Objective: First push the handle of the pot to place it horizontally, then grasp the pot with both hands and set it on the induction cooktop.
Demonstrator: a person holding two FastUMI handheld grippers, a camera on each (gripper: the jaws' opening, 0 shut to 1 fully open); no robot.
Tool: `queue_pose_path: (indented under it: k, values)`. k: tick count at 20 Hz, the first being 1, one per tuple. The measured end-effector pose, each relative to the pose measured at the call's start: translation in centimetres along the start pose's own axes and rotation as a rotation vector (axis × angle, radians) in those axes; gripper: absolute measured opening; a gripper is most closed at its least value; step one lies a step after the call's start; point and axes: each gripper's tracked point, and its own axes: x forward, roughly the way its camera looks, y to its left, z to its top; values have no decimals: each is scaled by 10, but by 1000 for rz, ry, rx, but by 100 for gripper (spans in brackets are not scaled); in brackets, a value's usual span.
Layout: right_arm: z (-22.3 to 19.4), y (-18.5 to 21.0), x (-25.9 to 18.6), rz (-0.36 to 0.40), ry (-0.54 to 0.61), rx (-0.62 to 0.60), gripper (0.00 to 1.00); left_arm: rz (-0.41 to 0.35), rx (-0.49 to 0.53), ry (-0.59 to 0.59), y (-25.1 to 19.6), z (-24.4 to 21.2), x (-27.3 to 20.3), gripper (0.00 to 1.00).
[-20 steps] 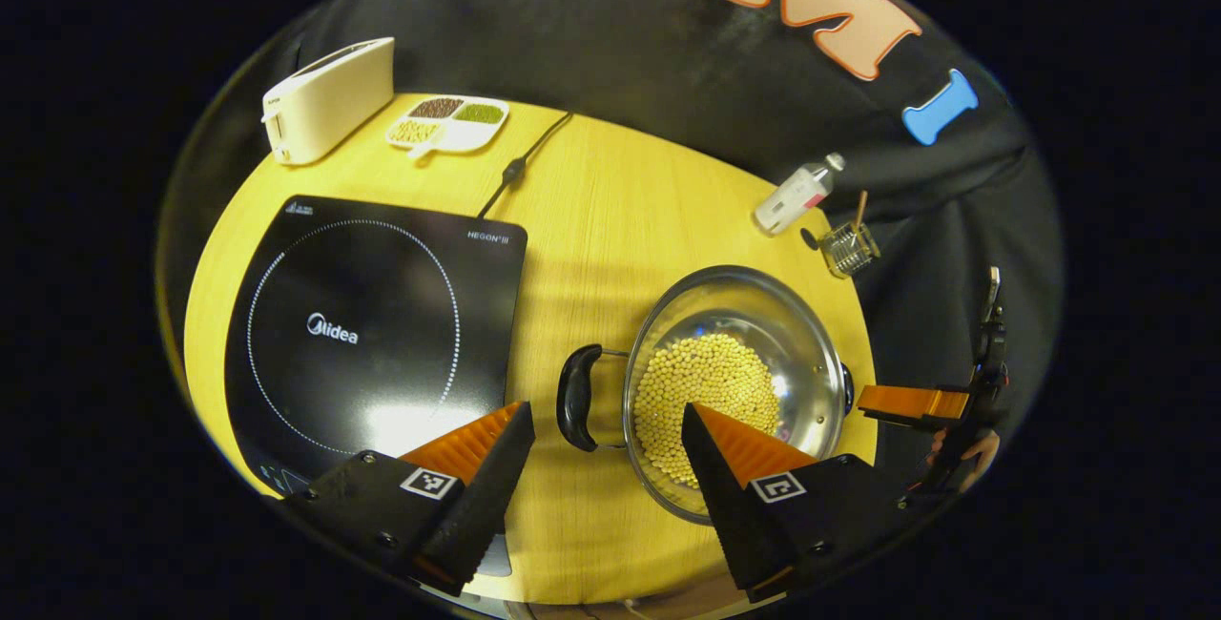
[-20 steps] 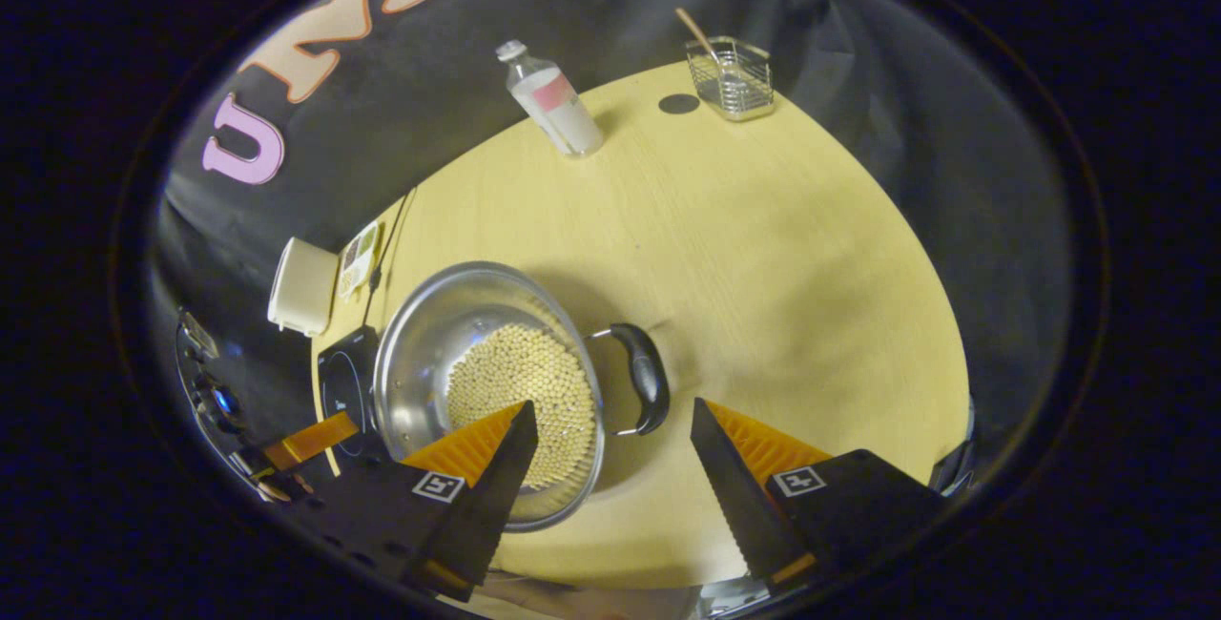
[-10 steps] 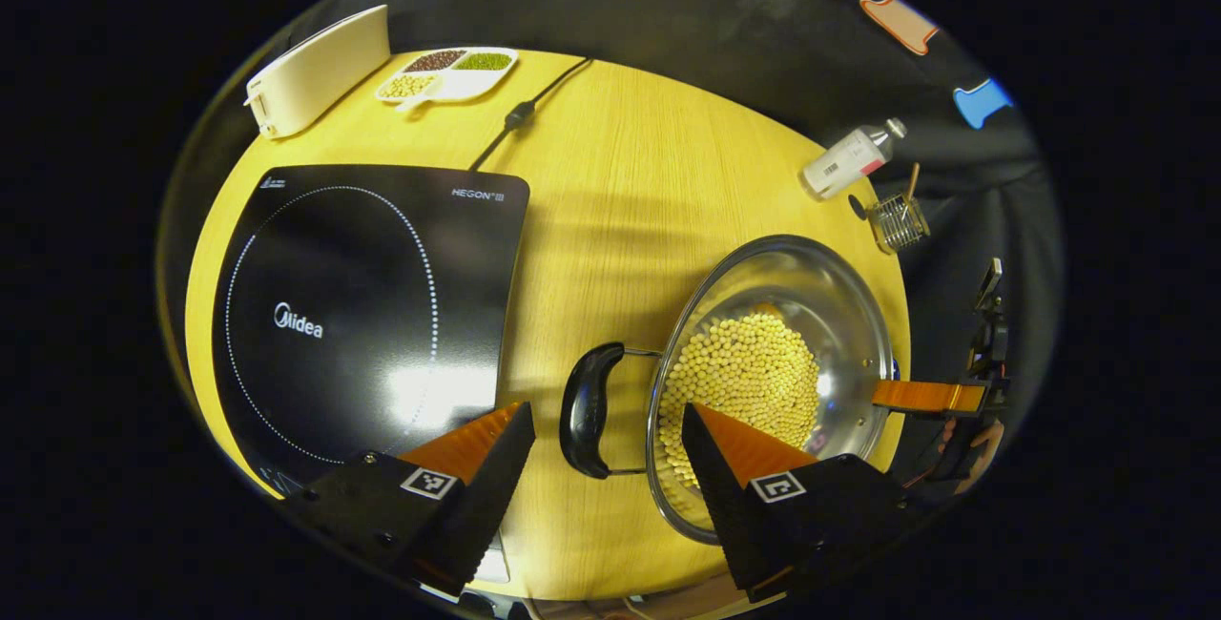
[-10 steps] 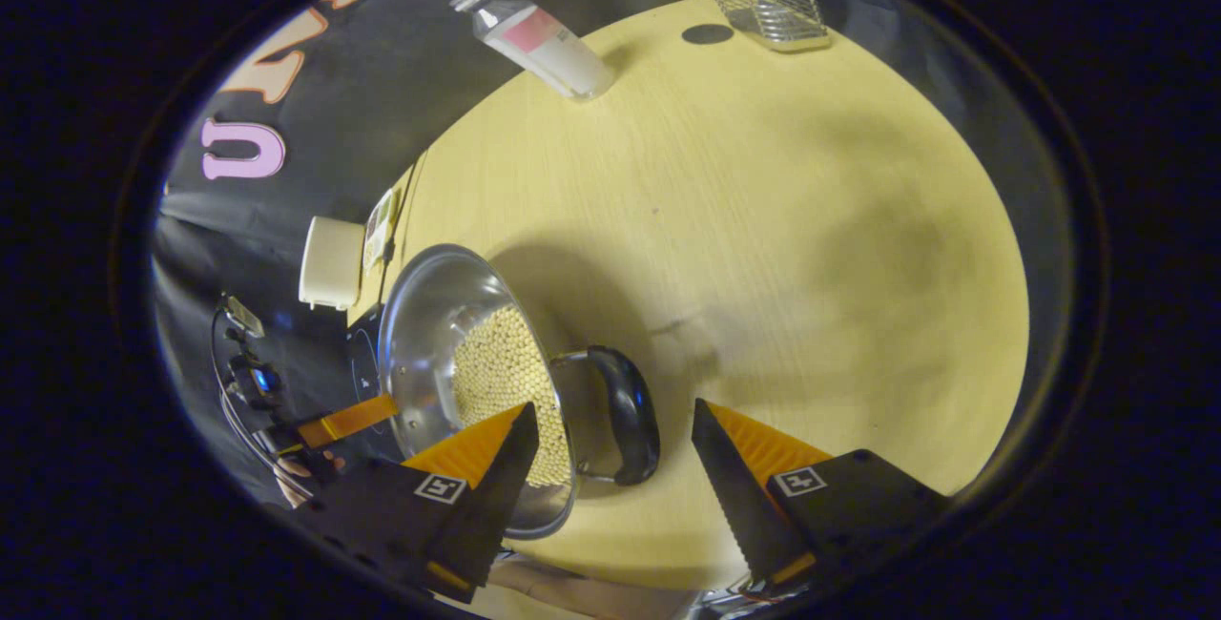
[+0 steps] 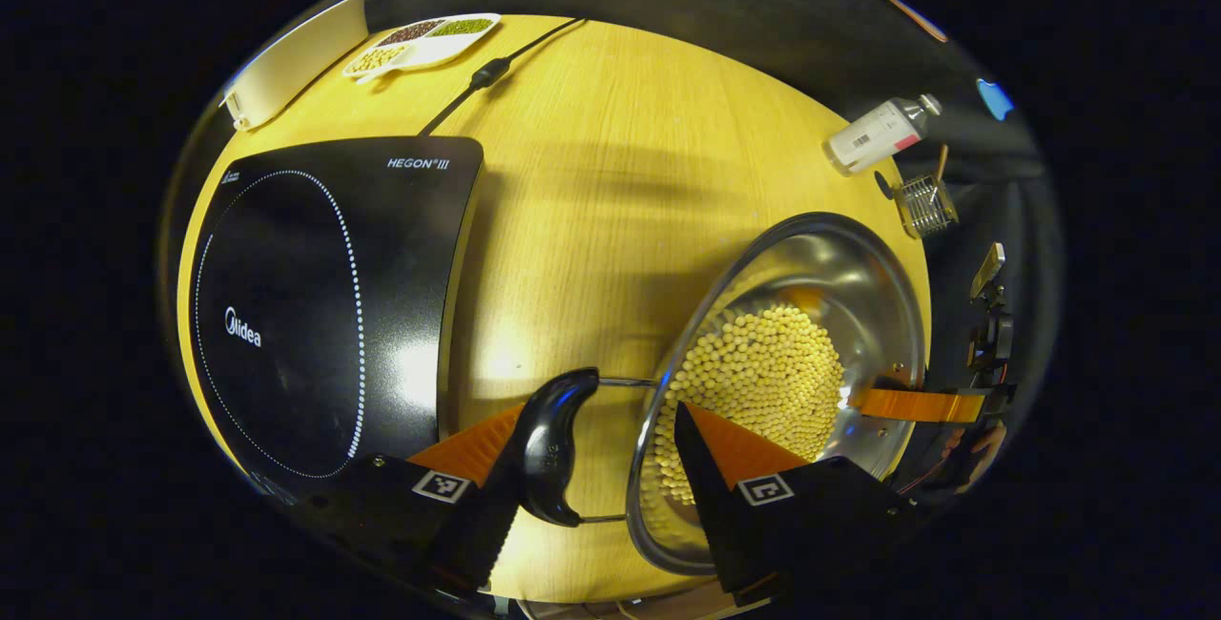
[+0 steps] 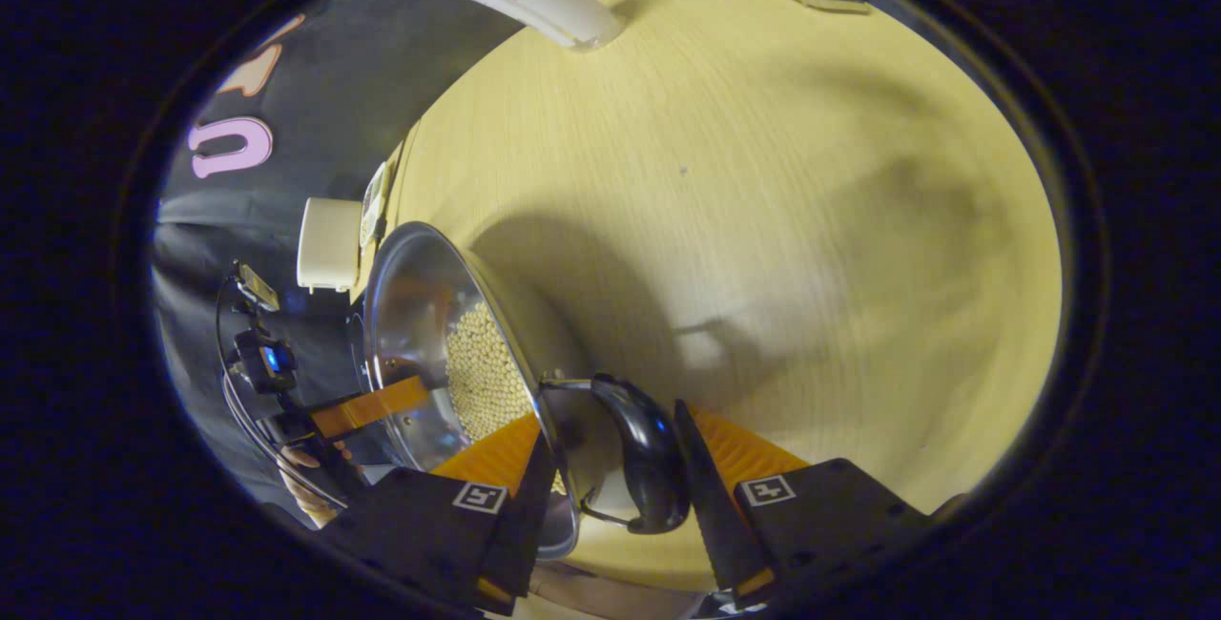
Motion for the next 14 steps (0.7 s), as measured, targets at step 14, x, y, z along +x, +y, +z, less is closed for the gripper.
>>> queue_pose_path:
  k: [14]
  values:
    - [-8, -4, -19, -17, -14, -79, 48, -28, -9, -13, -6, -12, -18, 62]
